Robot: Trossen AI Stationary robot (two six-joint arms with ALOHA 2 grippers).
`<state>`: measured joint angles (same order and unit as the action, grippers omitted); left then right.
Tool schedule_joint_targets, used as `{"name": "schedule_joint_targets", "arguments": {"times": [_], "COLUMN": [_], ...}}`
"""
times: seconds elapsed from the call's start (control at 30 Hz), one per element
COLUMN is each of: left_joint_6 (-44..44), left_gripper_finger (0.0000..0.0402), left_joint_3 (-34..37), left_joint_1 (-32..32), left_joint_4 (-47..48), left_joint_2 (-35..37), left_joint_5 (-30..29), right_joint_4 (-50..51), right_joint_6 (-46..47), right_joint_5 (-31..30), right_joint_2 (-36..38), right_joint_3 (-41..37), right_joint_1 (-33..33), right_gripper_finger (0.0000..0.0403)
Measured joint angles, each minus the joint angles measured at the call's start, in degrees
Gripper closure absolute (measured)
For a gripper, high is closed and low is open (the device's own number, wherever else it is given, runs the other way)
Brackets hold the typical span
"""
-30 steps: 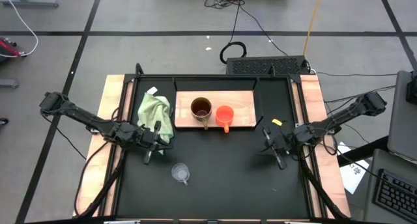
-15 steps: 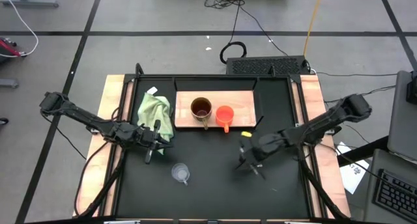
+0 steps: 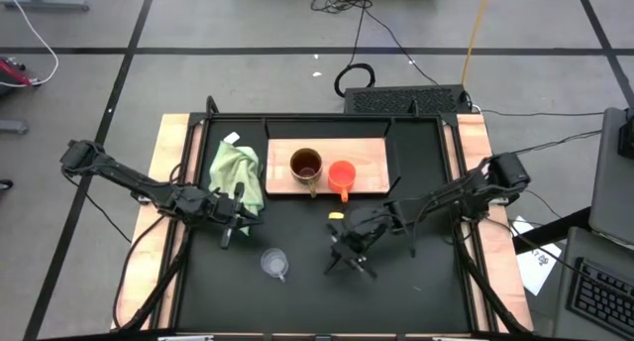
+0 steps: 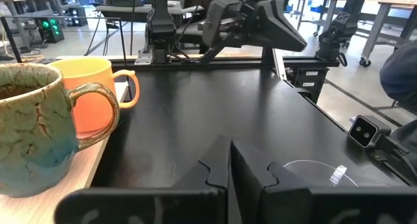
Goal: Stack small to large cups/mugs on shelf
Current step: Put the transparent mug to the right of the orange mug on the shelf
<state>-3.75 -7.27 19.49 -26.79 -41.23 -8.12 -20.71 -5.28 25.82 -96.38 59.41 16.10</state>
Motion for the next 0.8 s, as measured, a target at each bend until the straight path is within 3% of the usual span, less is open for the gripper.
{"name": "schedule_joint_targets", "arguments": {"times": [0.27, 0.6, 0.7, 0.8], "left_joint_6": [0.4, -0.51, -1.19, -1.31], "left_gripper_finger": [0.0385, 0.0399, 0.0393, 0.0392], "left_joint_3": [0.0, 0.0, 0.0, 0.0], "left_joint_1": [0.0, 0.0, 0.0, 0.0], "left_joint_4": [0.22, 2.56, 2.79, 3.05], "left_joint_2": [0.0, 0.0, 0.0, 0.0], "left_joint_5": [0.01, 0.08, 0.04, 0.04], "right_joint_4": [0.08, 0.62, 2.7, 5.5], "right_joint_6": [-4.29, -5.78, -6.25, -7.94], "right_joint_5": [-0.01, 1.44, 1.43, 1.41], "right_joint_2": [-5.96, -8.41, -7.14, -5.26], "right_joint_3": [5.2, 7.83, 7.83, 7.83], "right_joint_1": [-1.29, -4.14, -3.99, -3.29], "right_gripper_finger": [0.0311, 0.0188, 0.0174, 0.0187]}}
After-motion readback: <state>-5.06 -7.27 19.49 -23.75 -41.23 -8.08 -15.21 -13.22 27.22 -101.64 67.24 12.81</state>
